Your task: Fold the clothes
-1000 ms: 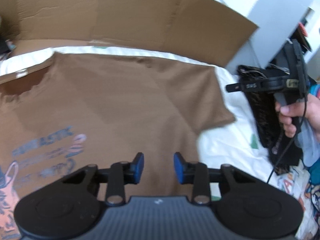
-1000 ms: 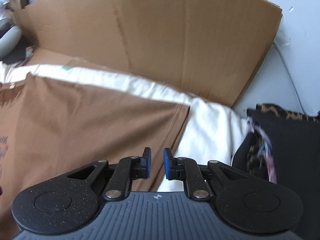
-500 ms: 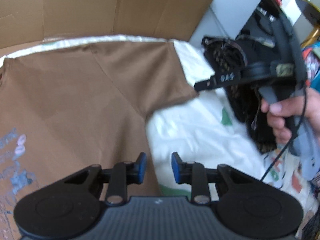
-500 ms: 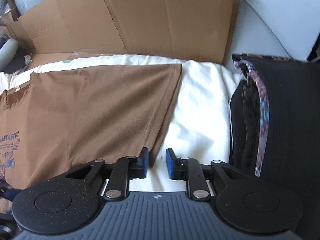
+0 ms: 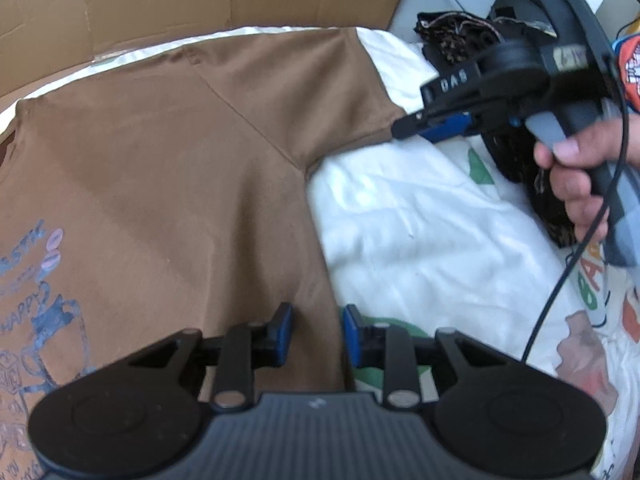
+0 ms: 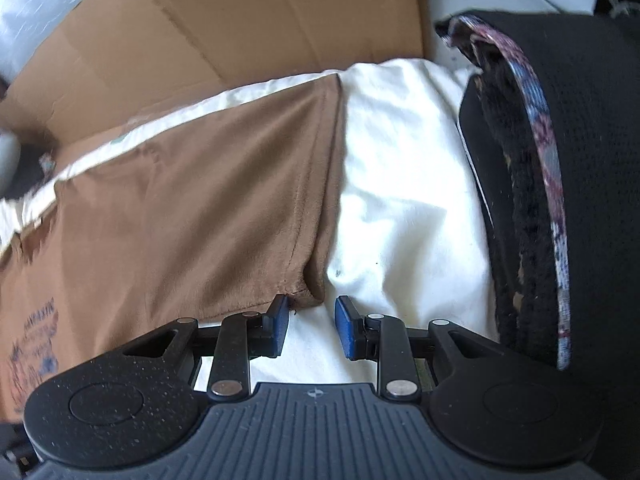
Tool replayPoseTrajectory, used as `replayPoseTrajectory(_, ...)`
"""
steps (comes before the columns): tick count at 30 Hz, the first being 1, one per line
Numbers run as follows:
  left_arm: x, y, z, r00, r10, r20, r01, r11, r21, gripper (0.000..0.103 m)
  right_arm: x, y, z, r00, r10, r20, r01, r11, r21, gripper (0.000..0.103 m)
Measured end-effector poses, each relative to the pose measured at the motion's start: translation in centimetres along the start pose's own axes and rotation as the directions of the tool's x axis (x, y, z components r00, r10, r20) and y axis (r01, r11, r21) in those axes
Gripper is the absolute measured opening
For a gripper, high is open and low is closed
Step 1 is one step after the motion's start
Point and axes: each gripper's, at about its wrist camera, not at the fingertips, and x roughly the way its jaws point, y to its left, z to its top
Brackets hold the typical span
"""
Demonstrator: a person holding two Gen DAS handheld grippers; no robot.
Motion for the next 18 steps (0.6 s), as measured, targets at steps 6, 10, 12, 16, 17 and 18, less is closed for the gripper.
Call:
replayPoseTrajectory(6, -0.8, 0.6, 0.3, 0.999, -0.031, 0.020, 0.031, 0.999, -0.033, 0.004, -0.5, 0.0, 0.6, 0.999, 0.040, 0.004, -0.040, 0.998, 0.047, 0.032)
replayPoseTrajectory(10, -1.4, 0.0, 0.6, 0.997, -0.066, 0.043, 0.067, 0.997, -0.025, 0.003, -0.4, -0.4, 0.9, 0.998, 0.066, -0.010, -0.065, 0.992, 0.106, 0.033)
replayPoseTrajectory(12, -1.7, -0.3, 0.8, 0.995, -0.081, 0.052, 0.082, 0.997, -0.015, 0.003, -0.2, -0.7, 1.1, 0.998, 0.064, -0.015, -0.062, 0.989, 0.133, 0.033)
replayPoseTrajectory(16, -2.2, -0.7, 1.4, 0.993, -0.100, 0.068, 0.100, 0.995, -0.008, 0.003, 0.4, -1.6, 1.1, 0.997, 0.081, -0.019, -0.076, 0.979, 0.187, 0.010)
replayPoseTrajectory(17, -2.3, -0.7, 1.5, 0.992, -0.103, 0.070, 0.104, 0.995, -0.009, 0.003, 0.4, -1.6, 1.1, 0.997, 0.075, -0.015, -0.071, 0.981, 0.182, 0.005)
replayPoseTrajectory(18, -2.4, -0.7, 1.7, 0.992, -0.106, 0.073, 0.107, 0.994, -0.010, 0.003, 0.2, -1.5, 1.2, 0.998, 0.067, -0.006, -0.065, 0.983, 0.169, 0.005)
